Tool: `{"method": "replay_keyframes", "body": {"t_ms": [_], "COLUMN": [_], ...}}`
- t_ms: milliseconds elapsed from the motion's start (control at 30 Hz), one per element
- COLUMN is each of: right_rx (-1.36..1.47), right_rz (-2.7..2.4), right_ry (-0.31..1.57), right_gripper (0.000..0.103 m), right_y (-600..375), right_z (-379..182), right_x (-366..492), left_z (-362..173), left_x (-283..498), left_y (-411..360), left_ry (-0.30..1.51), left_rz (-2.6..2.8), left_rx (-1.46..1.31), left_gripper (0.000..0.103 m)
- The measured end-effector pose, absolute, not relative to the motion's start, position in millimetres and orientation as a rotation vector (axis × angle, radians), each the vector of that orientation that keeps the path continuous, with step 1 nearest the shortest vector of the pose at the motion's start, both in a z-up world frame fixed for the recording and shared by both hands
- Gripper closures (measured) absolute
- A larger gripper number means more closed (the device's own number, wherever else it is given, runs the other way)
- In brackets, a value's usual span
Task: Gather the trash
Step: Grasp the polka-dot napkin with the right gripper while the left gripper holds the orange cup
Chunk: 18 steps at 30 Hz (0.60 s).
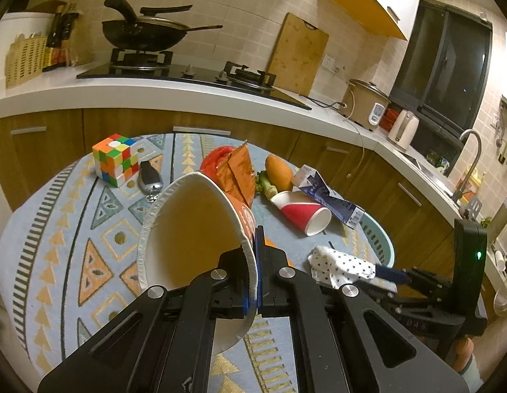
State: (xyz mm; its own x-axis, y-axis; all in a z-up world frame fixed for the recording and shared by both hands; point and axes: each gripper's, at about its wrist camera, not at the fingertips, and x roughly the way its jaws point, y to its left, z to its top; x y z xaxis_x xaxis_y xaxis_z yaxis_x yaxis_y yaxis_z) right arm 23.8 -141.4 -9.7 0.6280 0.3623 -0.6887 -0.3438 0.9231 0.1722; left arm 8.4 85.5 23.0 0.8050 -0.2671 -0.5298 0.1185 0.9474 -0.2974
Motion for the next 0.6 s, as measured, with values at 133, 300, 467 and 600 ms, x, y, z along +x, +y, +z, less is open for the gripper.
{"method": "replay_keyframes", "body": {"t_ms": [133,300,467,600], "right_rx": [-0.053,-0.128,-0.082,-0.113], "right_rz": [0.36,0.393,0.546,0.547], "right_ry": [0.783,0.835,0.892,0.865], "right_gripper": [0.04,0.04,0.04,0.04], "right_y": [-134.6,-136.5,-143.4,-155.4], "right_z": [-5.9,-14.6,-21.8,-15.7], "right_x": [33.7,28.8,12.7,1.5], "left_z": [22.4,6.0,-19.5,-28.6], "left_x": [7.7,2.9,-4.2,-13.8], "left_y": [82.1,71.5,66.8,68.0], "left_ry": [0.604,0.62,0.681,0.717], "left_rz": [-0.207,-0.182,-0.178,-0.172], "left_rx": [-0.245,-0.197,-0.17,-0.165], "left_gripper": [0.102,0.102,0.102,0.097]}}
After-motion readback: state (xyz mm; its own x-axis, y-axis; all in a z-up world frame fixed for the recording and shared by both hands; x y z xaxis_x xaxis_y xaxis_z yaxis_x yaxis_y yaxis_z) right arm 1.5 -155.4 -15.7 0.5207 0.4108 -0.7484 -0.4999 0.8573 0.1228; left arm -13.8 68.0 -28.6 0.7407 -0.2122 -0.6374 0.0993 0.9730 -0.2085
